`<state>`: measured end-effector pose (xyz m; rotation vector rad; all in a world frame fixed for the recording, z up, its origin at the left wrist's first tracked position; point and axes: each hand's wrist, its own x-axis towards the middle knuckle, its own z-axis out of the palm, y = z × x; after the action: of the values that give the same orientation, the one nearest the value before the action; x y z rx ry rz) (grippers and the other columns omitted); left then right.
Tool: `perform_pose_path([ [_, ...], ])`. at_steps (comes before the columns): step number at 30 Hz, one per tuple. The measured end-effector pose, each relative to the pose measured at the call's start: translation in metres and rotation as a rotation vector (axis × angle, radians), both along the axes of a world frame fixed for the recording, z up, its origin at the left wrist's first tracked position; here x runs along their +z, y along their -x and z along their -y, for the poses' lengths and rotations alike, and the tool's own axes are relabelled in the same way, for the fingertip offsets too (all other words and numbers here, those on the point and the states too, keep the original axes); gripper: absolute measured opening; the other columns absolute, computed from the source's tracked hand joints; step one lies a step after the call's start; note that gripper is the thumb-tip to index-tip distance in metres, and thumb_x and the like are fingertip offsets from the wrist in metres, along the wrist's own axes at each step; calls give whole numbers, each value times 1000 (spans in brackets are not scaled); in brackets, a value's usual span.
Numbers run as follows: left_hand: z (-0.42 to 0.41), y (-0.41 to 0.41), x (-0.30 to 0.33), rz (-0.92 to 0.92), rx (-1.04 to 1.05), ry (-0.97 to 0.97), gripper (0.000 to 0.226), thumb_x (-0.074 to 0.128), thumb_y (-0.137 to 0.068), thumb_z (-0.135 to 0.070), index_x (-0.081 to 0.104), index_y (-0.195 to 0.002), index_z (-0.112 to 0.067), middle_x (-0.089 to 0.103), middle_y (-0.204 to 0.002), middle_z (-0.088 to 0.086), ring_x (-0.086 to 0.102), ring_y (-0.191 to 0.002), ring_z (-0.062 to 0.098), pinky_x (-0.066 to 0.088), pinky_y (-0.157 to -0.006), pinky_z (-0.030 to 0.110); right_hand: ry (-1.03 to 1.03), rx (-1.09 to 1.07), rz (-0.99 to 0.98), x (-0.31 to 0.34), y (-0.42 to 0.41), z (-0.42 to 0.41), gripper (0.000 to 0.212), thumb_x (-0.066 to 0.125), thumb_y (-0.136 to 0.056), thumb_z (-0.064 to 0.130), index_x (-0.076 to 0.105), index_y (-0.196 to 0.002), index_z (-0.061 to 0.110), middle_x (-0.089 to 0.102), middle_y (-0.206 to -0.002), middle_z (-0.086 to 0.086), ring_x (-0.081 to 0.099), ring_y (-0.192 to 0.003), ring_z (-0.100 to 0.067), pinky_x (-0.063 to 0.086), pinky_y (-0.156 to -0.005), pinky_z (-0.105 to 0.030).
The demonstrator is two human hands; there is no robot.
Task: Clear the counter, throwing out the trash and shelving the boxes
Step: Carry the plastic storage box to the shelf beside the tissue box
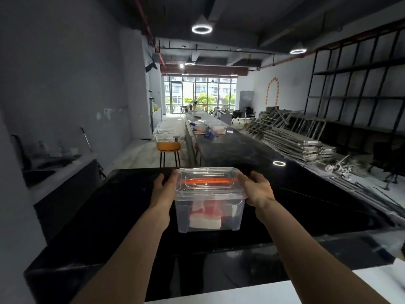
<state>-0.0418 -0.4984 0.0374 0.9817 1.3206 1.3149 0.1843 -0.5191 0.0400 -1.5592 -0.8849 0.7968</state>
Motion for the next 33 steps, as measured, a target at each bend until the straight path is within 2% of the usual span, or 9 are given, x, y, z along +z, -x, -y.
perform_pose_path([
  [3, -5, -6, -14, -11, -28, 41, 88, 72, -80, -63, 38, -155, -32, 52, -154, 9, 53, -136, 33, 42, -114, 52, 35, 56, -5, -16, -6, -16, 96, 72, -67, 72, 49, -148, 26, 68, -131, -5, 68, -115, -29, 56, -101, -52],
  [8, -1, -10, -15, -14, -19, 37, 64, 73, -85, -53, 56, -141, -28, 71, -125, 5, 68, -110, 25, 53, -80, 36, 31, 55, 38, -19, -6, -22, 69, 78, -76, 55, 60, -135, 25, 74, -114, -3, 73, -104, -28, 59, -96, -52],
  [15, 34, 31, -1, -6, 117, -14, 57, 71, -90, -44, 54, -142, -29, 69, -127, 2, 66, -116, 24, 49, -109, 47, -47, 98, 131, 9, 38, 3, 66, 81, -79, 47, 59, -138, 26, 72, -119, -1, 70, -107, -26, 60, -95, -50],
  [20, 91, 103, 12, 10, 229, -43, 53, 76, -85, -40, 59, -134, -30, 73, -120, 2, 69, -112, 26, 51, -107, 49, -73, 211, 134, 24, 116, 33, 63, 80, -79, 44, 62, -136, 25, 73, -122, -3, 69, -111, -28, 57, -99, -51],
  [23, 142, 167, 17, -4, 359, -70, 54, 82, -75, -42, 64, -124, -30, 75, -118, 3, 71, -108, 28, 52, -105, 52, -92, 324, 166, 30, 186, 63, 52, 79, -78, 43, 68, -125, 24, 76, -114, -2, 70, -105, -26, 55, -101, -49],
  [25, 182, 216, 19, -16, 456, -91, 40, 80, -81, -36, 63, -116, -26, 73, -120, 7, 70, -112, 33, 52, -105, 54, -105, 405, 150, 31, 241, 90, 45, 79, -79, 40, 69, -120, 26, 75, -109, -1, 70, -100, -24, 57, -97, -49],
  [28, 253, 291, 18, -36, 618, -107, 36, 71, -91, -22, 60, -126, -21, 69, -128, 13, 65, -120, 35, 49, -108, 56, -115, 546, 104, 29, 326, 138, 44, 80, -79, 38, 66, -119, 28, 73, -107, 1, 70, -99, -24, 59, -94, -51],
  [30, 310, 340, 14, -30, 717, -120, 38, 67, -95, -16, 59, -132, -16, 69, -126, 14, 65, -115, 34, 49, -108, 56, -107, 658, 90, 25, 385, 176, 42, 79, -79, 39, 65, -118, 29, 71, -109, 1, 69, -100, -24, 58, -95, -51],
  [33, 404, 402, 6, -49, 865, -88, 42, 65, -96, -21, 56, -137, -17, 68, -124, 13, 66, -113, 33, 49, -108, 53, -121, 807, 86, 15, 468, 239, 40, 77, -72, 45, 64, -106, 30, 72, -111, -2, 70, -102, -28, 58, -95, -53],
])
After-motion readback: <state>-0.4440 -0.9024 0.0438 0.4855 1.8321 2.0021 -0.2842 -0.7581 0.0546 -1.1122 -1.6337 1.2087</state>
